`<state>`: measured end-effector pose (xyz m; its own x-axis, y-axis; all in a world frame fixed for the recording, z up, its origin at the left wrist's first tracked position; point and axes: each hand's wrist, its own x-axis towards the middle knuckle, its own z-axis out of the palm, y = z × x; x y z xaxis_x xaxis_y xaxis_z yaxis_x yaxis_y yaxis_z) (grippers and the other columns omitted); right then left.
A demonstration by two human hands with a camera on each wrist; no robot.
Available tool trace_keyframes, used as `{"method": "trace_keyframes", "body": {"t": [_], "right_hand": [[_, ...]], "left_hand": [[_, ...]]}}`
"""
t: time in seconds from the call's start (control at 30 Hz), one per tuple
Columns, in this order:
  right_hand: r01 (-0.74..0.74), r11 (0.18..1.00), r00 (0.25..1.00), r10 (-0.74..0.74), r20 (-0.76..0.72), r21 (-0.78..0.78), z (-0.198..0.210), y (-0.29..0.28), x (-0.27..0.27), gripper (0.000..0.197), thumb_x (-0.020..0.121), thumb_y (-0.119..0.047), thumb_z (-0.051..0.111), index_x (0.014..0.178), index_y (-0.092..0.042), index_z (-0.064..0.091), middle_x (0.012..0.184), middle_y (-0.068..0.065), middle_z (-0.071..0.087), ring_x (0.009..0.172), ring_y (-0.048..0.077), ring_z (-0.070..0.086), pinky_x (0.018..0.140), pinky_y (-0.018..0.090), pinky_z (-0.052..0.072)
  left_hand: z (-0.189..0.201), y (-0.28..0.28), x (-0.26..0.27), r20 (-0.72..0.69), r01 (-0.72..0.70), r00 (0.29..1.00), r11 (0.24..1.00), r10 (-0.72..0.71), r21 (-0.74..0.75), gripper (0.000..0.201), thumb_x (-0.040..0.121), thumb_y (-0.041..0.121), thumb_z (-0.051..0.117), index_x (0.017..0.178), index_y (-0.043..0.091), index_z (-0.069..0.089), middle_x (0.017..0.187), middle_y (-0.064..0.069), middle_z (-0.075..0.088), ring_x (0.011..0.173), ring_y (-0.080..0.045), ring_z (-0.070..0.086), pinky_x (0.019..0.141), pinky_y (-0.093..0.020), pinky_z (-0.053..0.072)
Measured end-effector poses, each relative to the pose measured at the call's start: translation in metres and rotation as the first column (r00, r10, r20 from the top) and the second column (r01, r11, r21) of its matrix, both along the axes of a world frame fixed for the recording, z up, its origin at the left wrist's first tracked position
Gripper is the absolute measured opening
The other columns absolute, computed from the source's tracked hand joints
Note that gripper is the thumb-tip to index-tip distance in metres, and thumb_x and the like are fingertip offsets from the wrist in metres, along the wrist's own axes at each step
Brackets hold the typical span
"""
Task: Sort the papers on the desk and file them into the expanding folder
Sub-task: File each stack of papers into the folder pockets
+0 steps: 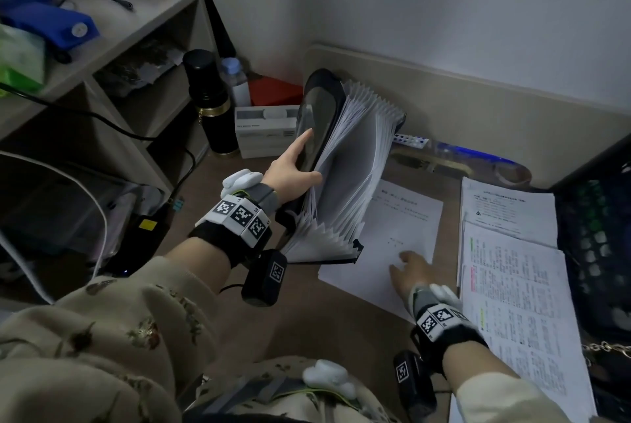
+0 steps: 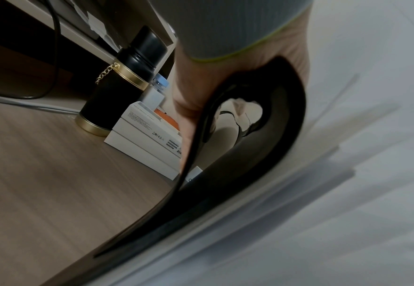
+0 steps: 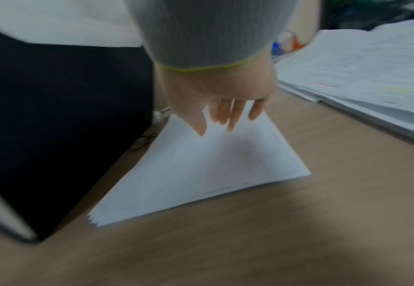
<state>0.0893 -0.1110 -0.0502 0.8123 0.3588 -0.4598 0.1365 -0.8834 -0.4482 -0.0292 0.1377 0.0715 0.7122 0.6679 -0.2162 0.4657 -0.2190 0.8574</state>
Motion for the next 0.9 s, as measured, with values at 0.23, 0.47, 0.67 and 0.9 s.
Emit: {"method": "trace_keyframes", "body": {"t": [0.23, 0.47, 0.67, 0.9], "right_hand": [[0.228, 0.944, 0.973, -0.229, 0.027, -0.239, -0.011, -0.024, -0.001, 0.109, 0.065, -0.058, 0.075, 0.144, -0.002, 0.025, 0.144, 0.018, 0.042, 0.132, 0.035, 0.041, 0.108, 0.041, 0.036], [0.315, 0.947, 0.926, -0.323, -0.195, -0.068, -0.017, -0.026, 0.006, 0.072, 0.071, -0.035, 0.079, 0.130, -0.003, 0.052, 0.129, 0.011, 0.059, 0.116, 0.030, 0.057, 0.103, 0.034, 0.043], [0.408, 0.905, 0.875, -0.349, -0.336, 0.123, 0.001, -0.010, 0.001, 0.052, 0.091, -0.016, 0.058, 0.137, 0.004, 0.042, 0.142, 0.018, 0.044, 0.131, 0.035, 0.041, 0.110, 0.034, 0.030], [0.401, 0.903, 0.873, -0.325, -0.364, 0.155, 0.010, 0.008, -0.011, 0.048, 0.099, -0.030, 0.040, 0.127, 0.007, 0.052, 0.135, 0.022, 0.052, 0.124, 0.037, 0.049, 0.106, 0.039, 0.036]], "left_hand": [[0.000, 0.002, 0.000, 0.024, 0.005, 1.000, 1.000, -0.005, -0.002, 0.088, 0.078, 0.015, 0.067, 0.147, 0.049, 0.023, 0.154, 0.009, 0.033, 0.141, -0.018, 0.031, 0.102, -0.025, 0.032], [0.000, 0.001, 0.000, 0.024, -0.001, 1.000, 1.000, 0.001, -0.004, 0.089, 0.078, 0.016, 0.067, 0.147, 0.049, 0.023, 0.154, 0.008, 0.032, 0.141, -0.019, 0.032, 0.102, -0.025, 0.032], [-0.001, 0.000, 0.001, 0.025, -0.014, 1.000, 1.000, 0.014, -0.015, 0.089, 0.077, 0.016, 0.067, 0.146, 0.051, 0.023, 0.154, 0.007, 0.033, 0.140, -0.020, 0.033, 0.102, -0.026, 0.033], [0.000, 0.001, 0.001, 0.031, -0.022, 0.999, 0.999, 0.023, -0.035, 0.089, 0.077, 0.015, 0.067, 0.146, 0.050, 0.024, 0.154, 0.006, 0.034, 0.139, -0.019, 0.034, 0.105, -0.026, 0.033]]}}
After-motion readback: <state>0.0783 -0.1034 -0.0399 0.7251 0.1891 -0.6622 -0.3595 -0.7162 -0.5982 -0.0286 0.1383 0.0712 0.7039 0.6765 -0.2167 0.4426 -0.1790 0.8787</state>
